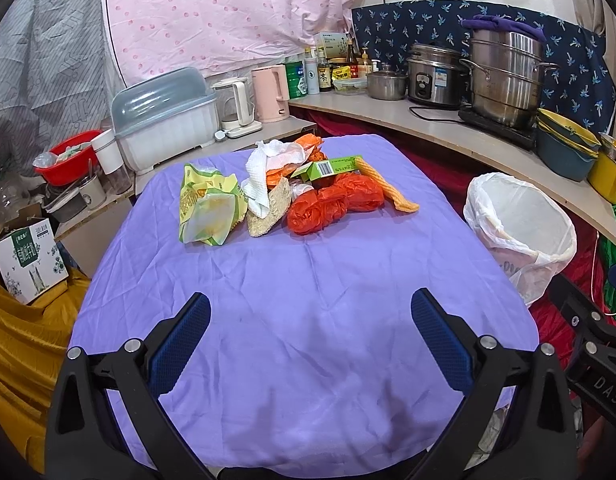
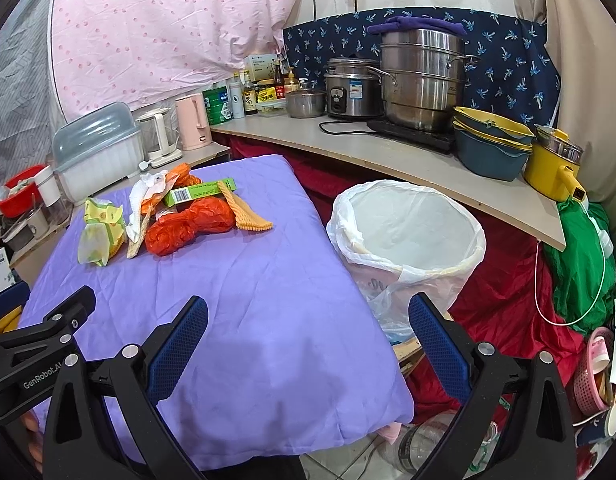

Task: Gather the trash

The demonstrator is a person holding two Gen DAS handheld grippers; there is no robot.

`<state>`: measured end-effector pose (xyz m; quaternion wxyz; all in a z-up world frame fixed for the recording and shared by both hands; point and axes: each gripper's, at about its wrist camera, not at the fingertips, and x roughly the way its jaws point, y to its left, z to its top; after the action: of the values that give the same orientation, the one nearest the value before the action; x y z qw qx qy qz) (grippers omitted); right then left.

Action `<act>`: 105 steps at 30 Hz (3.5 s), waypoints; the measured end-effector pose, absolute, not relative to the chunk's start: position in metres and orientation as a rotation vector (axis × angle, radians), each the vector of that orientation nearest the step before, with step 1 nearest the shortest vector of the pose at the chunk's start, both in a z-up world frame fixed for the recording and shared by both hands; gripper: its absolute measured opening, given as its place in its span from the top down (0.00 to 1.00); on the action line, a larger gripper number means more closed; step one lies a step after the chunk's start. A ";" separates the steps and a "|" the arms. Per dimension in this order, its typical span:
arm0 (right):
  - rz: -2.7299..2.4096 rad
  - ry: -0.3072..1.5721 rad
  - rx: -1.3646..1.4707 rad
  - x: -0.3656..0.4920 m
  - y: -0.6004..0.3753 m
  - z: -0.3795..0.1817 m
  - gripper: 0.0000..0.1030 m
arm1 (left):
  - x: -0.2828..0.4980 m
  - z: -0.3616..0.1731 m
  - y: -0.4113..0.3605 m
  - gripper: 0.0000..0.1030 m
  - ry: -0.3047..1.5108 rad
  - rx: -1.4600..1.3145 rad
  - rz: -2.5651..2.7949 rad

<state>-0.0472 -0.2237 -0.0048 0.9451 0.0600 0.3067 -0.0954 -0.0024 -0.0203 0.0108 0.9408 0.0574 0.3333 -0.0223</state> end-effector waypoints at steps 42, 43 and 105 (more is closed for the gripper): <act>-0.209 0.654 0.119 -0.013 -0.225 -0.015 0.07 | 0.032 -0.006 0.005 0.08 0.721 0.077 -0.018; -0.207 0.657 0.120 -0.009 -0.224 -0.016 0.07 | 0.035 -0.007 0.007 0.08 0.725 0.076 -0.014; -0.101 0.834 0.157 0.219 -0.209 -0.091 0.87 | 0.197 -0.036 0.104 0.74 0.801 -0.072 -0.023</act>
<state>0.2191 -0.2094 -0.0907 0.9101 0.0762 0.4045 -0.0490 0.1967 0.1042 -0.0363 0.9201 -0.0350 0.3900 -0.0114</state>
